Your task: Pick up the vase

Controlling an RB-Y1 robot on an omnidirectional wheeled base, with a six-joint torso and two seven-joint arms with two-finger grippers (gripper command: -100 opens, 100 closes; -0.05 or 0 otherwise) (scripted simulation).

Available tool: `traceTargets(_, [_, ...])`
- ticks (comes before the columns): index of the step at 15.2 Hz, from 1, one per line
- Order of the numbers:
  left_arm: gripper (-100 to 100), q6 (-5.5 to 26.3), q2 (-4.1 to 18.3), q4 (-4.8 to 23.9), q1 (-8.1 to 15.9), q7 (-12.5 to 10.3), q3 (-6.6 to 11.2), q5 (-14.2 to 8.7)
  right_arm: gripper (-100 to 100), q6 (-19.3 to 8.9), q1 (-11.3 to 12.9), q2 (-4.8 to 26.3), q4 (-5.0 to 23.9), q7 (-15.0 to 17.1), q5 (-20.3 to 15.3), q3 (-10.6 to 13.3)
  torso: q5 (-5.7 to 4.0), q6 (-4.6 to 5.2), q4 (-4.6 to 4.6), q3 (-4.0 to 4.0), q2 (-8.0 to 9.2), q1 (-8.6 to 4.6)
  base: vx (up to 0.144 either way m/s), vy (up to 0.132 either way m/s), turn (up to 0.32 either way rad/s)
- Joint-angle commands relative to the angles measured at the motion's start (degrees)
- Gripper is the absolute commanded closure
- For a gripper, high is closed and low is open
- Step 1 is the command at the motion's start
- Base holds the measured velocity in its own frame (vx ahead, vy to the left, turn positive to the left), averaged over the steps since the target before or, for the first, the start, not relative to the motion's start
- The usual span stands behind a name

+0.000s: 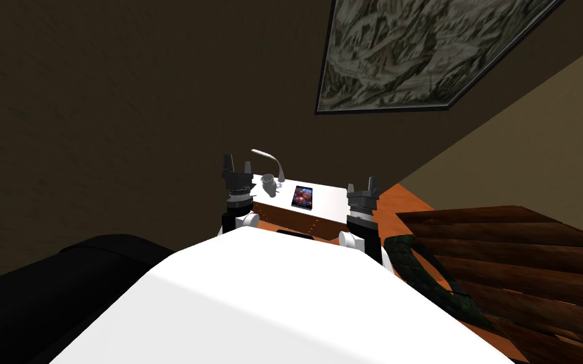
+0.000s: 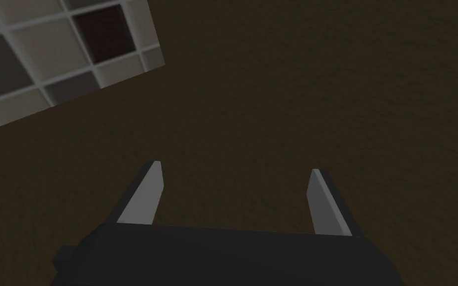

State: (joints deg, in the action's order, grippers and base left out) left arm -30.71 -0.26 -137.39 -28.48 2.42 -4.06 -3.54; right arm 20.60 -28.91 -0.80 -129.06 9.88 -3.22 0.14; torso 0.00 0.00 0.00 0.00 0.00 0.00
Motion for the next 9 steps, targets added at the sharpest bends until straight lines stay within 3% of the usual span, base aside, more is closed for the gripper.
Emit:
traceTargets(1, [-100,1.0,2.4,0.3,0.4,-0.4,0.09,-0.3,0,0.0,0.0,0.0,0.0,0.0,0.0,0.0,0.00,0.00,0.00,0.00,0.00,0.00,0.000,0.000,0.000])
traceTargets(4, [-100,3.4,5.8,1.0,1.3,-1.3,0.29,-1.2,0,0.0,0.0,0.0,0.0,0.0,0.0,0.0,0.00,0.00,0.00,-0.01,-0.01,0.01,0.000,0.000,0.000])
traceTargets(5, [-100,3.4,5.8,1.0,1.3,-1.3,0.29,-1.2,0,0.0,0.0,0.0,0.0,0.0,0.0,0.0,0.00,0.01,-0.01,-0.01,-0.02,0.01,0.000,0.000,0.000])
traceTargets(9, [-100,8.8,10.9,2.8,3.7,-3.5,0.79,-3.2,0,0.0,0.0,0.0,0.0,0.0,0.0,0.0,0.00,0.00,-0.01,-0.02,-0.03,-0.01,0.004,-0.008,-0.015])
